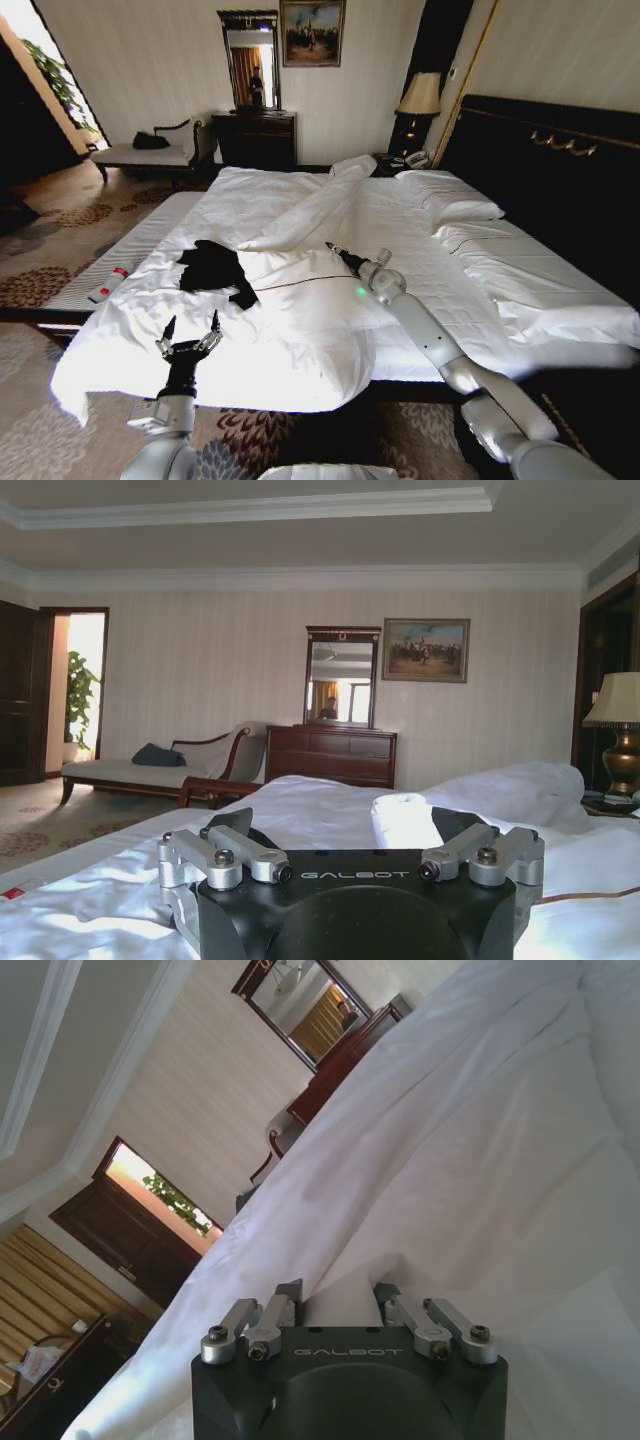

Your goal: Fold the clothes on the bed.

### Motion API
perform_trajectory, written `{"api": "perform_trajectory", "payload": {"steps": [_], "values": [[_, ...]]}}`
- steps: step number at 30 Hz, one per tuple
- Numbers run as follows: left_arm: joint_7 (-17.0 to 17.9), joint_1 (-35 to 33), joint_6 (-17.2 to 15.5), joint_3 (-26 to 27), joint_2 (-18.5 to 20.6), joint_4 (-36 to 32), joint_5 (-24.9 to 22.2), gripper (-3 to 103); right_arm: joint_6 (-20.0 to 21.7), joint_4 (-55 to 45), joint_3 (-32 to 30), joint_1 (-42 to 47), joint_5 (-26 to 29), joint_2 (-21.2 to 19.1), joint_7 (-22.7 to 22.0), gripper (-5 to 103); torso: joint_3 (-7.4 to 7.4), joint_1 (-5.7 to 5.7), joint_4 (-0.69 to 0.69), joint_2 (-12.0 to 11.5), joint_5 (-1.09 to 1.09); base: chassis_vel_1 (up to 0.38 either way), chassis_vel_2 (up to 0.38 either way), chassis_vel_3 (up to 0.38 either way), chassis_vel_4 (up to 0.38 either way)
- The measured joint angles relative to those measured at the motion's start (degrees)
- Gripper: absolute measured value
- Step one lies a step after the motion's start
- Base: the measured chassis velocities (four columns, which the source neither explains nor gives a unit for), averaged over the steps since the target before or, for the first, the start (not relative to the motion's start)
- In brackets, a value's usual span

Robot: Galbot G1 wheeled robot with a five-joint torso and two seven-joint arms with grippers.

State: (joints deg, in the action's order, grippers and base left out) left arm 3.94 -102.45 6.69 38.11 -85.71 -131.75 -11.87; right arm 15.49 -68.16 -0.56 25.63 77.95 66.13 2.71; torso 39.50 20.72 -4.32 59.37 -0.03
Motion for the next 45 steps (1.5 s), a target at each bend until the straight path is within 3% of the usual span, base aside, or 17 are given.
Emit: {"api": "perform_trajectory", "payload": {"steps": [3,6,8,11,17,28,30,33,35,37,45], "values": [[0.0,0.1,0.0,0.0,0.1,0.0,-0.1,100,-0.2,-1.8,-0.6,0.7,0.1,-1.1,-0.5,32,0.00,0.00,-0.01,0.0,0.00,0.000,0.000,0.000,0.000],[0.0,0.3,0.0,-0.3,0.3,0.0,-0.2,100,-0.9,-5.2,-2.1,2.3,0.7,-2.7,-1.0,15,0.00,0.00,-0.02,0.0,0.00,0.000,0.000,0.000,0.000],[0.0,0.4,0.0,-0.3,0.4,0.1,-0.2,100,-1.1,-6.0,-2.5,2.7,0.9,-3.0,-1.1,15,0.00,0.00,-0.02,0.0,0.00,0.000,0.000,0.000,0.000],[0.0,0.5,0.0,-0.3,0.7,-0.1,-0.6,100,-2.3,-9.9,-4.9,4.8,2.0,-3.9,-1.3,2,0.00,0.00,-0.01,0.0,0.01,0.000,0.000,0.000,0.000],[0.1,0.3,0.1,-0.1,0.9,-0.6,-1.0,100,-3.8,-16.6,-10.4,9.2,2.6,-4.8,-2.1,1,0.00,0.00,0.00,0.0,0.00,0.000,0.000,0.000,0.000],[0.1,0.5,0.2,-1.5,0.4,-1.3,-0.8,100,-7.9,-37.2,-31.6,30.8,0.8,-4.4,-5.3,1,-0.01,-0.01,0.00,0.0,0.01,0.000,0.000,0.000,0.000],[0.1,0.5,0.2,-1.6,0.4,-1.3,-0.8,100,-8.2,-38.4,-33.1,32.2,0.8,-4.2,-5.5,1,-0.01,-0.01,0.00,0.0,0.00,0.000,0.000,0.000,0.000],[0.1,0.6,0.2,-2.0,0.4,-1.8,-0.7,100,-9.7,-44.7,-42.9,41.4,-1.0,-1.2,-5.9,1,-0.01,-0.01,-0.03,0.0,0.01,0.000,0.000,0.000,0.000],[0.1,0.7,0.2,-2.1,0.4,-2.0,-0.7,100,-10.0,-46.2,-45.2,43.7,-1.1,-0.1,-6.2,1,-0.01,-0.01,0.00,0.0,0.01,0.000,0.000,0.000,0.000],[0.1,1.2,0.2,-2.4,0.5,-2.2,-0.9,100,-11.2,-50.8,-52.2,50.7,-0.4,3.3,-7.5,1,-0.01,-0.01,-0.03,0.0,0.00,0.000,0.000,0.000,0.000],[0.1,3.5,0.0,-3.5,0.7,-1.3,-2.0,100,-12.4,-57.9,-66.3,63.5,-0.2,9.1,-9.5,1,-0.01,-0.01,-0.01,0.0,0.00,0.000,0.000,0.000,0.000]]}}
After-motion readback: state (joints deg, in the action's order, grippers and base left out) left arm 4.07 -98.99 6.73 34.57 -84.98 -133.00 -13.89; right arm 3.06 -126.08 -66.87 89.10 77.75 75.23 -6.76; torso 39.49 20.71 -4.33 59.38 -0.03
